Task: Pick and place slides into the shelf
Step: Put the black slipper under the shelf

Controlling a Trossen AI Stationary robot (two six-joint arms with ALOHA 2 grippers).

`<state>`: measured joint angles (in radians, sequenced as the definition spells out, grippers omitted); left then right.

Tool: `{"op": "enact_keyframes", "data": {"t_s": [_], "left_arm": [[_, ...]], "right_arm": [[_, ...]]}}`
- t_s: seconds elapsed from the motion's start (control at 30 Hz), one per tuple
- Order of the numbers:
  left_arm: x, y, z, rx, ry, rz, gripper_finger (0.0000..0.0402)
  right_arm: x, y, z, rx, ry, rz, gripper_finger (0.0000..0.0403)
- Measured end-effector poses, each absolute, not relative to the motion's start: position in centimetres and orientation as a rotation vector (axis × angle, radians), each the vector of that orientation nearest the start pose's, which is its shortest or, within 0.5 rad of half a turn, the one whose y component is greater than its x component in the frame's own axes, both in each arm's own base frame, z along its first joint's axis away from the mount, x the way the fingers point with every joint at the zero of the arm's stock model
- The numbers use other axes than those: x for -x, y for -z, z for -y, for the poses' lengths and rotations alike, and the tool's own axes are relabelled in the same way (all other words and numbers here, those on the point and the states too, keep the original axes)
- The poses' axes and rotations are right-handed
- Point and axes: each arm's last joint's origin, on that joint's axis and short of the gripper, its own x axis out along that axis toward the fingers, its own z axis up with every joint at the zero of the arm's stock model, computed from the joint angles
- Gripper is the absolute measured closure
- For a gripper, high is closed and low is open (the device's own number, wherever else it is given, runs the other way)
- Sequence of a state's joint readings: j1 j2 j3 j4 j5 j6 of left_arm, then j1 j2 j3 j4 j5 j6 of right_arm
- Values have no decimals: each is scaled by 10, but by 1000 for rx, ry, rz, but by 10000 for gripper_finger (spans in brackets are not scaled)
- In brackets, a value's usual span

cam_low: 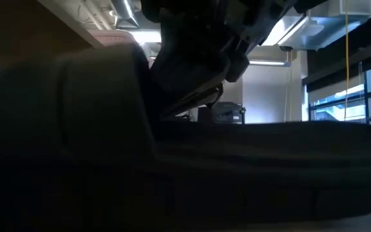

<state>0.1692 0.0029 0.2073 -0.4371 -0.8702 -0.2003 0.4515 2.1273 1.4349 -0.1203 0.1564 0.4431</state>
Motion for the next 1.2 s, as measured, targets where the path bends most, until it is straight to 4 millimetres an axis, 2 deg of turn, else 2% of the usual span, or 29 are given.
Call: {"op": "enact_keyframes", "data": {"t_s": [0.17,0.5,0.73,0.83,1.03,1.2], "left_arm": [[-63,-193,-33,98,-1052,-124,185],[-63,-193,-33,97,-1052,-124,185],[-63,-193,-33,97,-1052,-124,185],[-63,-193,-33,97,-1052,-124,185],[-63,-193,-33,97,-1052,-124,185],[-63,-193,-33,97,-1052,-124,185]], "right_arm": [[-409,-147,-193,-168,-100,-827,323],[-409,-149,-194,-203,-100,-842,281],[-415,-177,-203,-158,-140,-879,265],[-414,-191,-204,-96,-96,-925,264],[-393,-213,-203,7,3,-1178,264],[-362,-210,-214,141,-6,-1393,264]]}}
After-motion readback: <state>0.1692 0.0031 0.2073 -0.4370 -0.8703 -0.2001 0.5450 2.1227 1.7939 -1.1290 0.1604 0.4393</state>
